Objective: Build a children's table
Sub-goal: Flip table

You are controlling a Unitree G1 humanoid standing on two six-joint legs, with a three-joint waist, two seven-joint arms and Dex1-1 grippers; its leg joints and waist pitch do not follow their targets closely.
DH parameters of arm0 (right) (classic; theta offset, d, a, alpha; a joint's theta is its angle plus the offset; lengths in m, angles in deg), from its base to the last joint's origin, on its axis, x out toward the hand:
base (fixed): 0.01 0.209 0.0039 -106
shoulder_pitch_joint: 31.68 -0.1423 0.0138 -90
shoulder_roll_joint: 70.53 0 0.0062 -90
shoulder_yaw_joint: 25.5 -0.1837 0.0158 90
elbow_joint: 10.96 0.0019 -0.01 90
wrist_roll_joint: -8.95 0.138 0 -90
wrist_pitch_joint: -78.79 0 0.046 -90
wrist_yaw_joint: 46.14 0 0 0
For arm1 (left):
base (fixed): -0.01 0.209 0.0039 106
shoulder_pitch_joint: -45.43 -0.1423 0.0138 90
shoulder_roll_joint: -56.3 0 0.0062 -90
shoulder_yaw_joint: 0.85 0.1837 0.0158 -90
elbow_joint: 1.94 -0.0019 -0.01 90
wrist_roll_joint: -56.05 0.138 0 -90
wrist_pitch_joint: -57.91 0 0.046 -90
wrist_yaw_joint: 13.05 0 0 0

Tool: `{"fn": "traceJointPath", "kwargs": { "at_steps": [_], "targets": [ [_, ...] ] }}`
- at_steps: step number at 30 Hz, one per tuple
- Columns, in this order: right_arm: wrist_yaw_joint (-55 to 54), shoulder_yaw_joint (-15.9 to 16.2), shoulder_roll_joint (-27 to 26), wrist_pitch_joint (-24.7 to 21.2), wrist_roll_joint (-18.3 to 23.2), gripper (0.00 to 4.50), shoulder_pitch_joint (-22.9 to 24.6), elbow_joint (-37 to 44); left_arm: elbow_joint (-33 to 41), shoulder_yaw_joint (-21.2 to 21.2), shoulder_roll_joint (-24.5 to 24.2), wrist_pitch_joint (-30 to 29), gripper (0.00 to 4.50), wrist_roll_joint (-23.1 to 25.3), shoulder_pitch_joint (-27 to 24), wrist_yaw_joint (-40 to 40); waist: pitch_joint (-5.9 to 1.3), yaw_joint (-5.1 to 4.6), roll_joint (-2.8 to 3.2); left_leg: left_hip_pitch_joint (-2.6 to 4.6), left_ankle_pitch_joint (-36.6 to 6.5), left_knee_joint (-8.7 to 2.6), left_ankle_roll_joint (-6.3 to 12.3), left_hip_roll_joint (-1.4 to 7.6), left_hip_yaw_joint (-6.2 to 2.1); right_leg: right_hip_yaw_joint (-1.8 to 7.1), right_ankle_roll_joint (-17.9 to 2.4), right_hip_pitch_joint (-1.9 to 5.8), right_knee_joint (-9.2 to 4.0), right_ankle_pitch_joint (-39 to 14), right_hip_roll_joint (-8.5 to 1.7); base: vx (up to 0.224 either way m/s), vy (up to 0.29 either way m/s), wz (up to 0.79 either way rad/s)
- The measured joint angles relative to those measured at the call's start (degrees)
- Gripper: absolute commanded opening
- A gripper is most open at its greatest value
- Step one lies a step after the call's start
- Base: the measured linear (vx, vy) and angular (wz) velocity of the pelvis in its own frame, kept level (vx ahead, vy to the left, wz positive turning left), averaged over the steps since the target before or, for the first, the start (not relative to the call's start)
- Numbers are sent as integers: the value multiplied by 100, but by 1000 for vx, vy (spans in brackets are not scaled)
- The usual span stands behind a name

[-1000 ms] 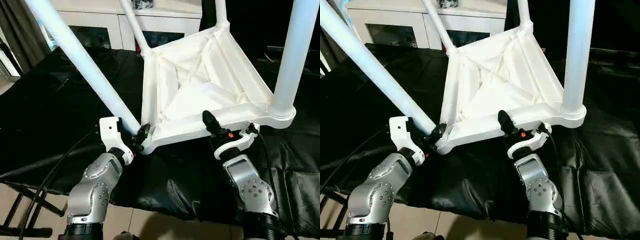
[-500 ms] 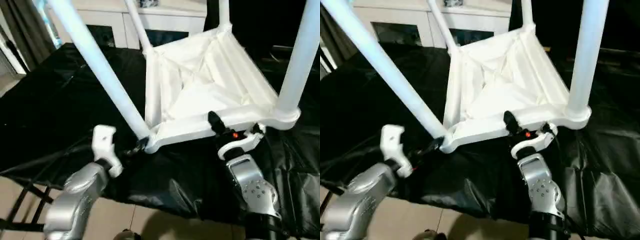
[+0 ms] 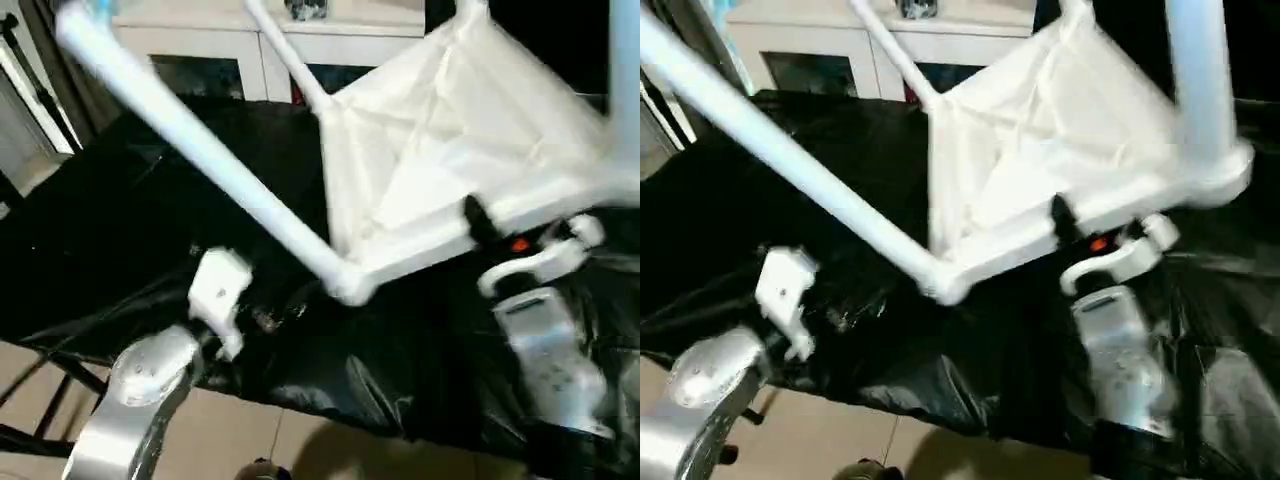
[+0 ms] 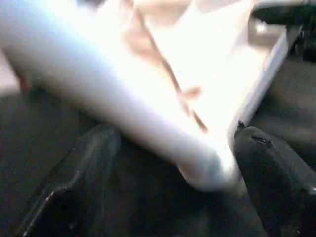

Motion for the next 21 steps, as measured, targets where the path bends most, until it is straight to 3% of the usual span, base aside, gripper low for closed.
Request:
{"fn": "traceJointPath", "kwargs": {
  "at_steps": [4,6,8,14,17,21],
  "targets": [
    [-207,-95,358,-78,-97,214,230,558,22,194,25,-485,413,-140,349,-117,0,-2,5,-3,3,2,1,-3,1,5,14,-1,-1,8,-1,0,0,0],
    [-296,-165,603,-141,-416,214,293,684,136,313,94,-682,413,-275,469,-129,3,-49,3,-15,5,9,3,-4,2,6,21,-7,-3,14,-1,0,0,0],
    [-410,-281,683,-202,-436,208,319,746,206,431,120,-822,413,-303,515,-152,3,-111,3,-13,4,10,5,-4,8,12,20,-13,1,15,-2,0,0,0],
    [-814,-212,885,-431,-732,204,195,970,379,699,55,-946,413,-240,506,-218,13,-337,-19,-5,16,13,16,4,8,10,21,-21,18,14,5,0,0,0],
    [-916,0,975,-521,-986,204,45,970,679,923,110,-859,413,-181,519,-192,2,-416,-103,4,23,15,14,5,8,11,35,-12,16,10,5,0,0,0],
    [-915,198,1063,-648,-1105,198,-183,929,600,951,-343,-1364,413,-74,211,-185,5,-538,-193,12,36,18,10,6,5,14,40,-13,25,21,9,0,0,0]
  ]
}}
